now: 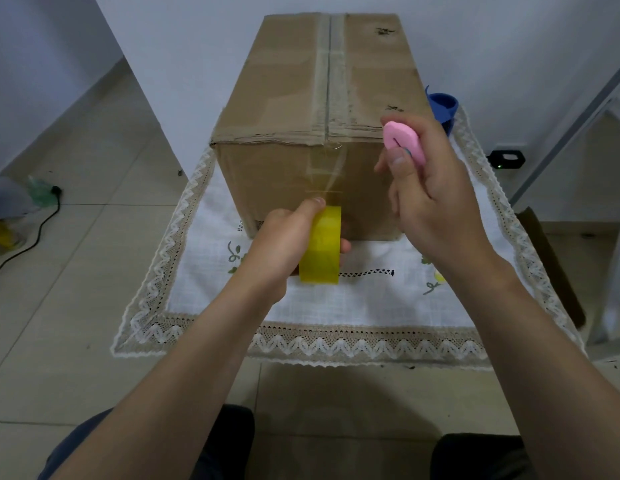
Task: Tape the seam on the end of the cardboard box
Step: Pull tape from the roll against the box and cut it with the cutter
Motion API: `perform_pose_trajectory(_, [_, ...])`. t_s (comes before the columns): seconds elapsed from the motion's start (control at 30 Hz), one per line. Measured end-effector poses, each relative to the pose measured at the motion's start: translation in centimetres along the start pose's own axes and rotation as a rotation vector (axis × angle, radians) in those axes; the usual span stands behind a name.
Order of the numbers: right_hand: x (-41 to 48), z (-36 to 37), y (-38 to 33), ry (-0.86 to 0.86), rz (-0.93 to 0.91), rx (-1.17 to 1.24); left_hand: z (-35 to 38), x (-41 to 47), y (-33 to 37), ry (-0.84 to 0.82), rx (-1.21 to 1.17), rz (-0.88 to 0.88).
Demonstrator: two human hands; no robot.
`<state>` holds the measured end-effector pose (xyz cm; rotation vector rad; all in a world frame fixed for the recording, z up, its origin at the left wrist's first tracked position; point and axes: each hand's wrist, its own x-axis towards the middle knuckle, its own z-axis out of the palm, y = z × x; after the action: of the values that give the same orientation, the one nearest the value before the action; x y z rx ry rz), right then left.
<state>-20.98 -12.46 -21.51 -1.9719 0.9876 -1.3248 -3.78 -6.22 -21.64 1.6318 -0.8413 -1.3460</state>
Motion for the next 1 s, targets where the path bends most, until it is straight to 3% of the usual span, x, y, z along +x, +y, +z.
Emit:
perform_pose_trajectory(0.17, [-0.8, 0.3, 0.8, -0.147, 0.032, -0.103, 0.1, 0.0, 0.2, 0.004, -0.049, 0.004])
perform_pose_trajectory(0.43, [-0.9, 0.0, 0.4, -0.059, 0.035, -0.172, 0.0, -0.1, 0.3, 0.077, 0.020, -0.001])
perform_pose_trajectory(0.67, [-0.9, 0.0, 0.1, -0.107, -0.042, -0.203, 0.1, -0.1, 0.2, 0.143, 0.020, 0.029])
perform_pose_trajectory(0.87, [-0.9, 0.3, -0.2, -0.030, -0.133, -0.261, -0.1, -0.1, -0.4, 0.034, -0.144, 0.176])
perform_pose_trajectory(1.0, [-1.0, 0.6, -0.3, 0.046, -0.090, -0.230, -0.2, -0.4, -0.3, 0.014, -0.146, 0.233])
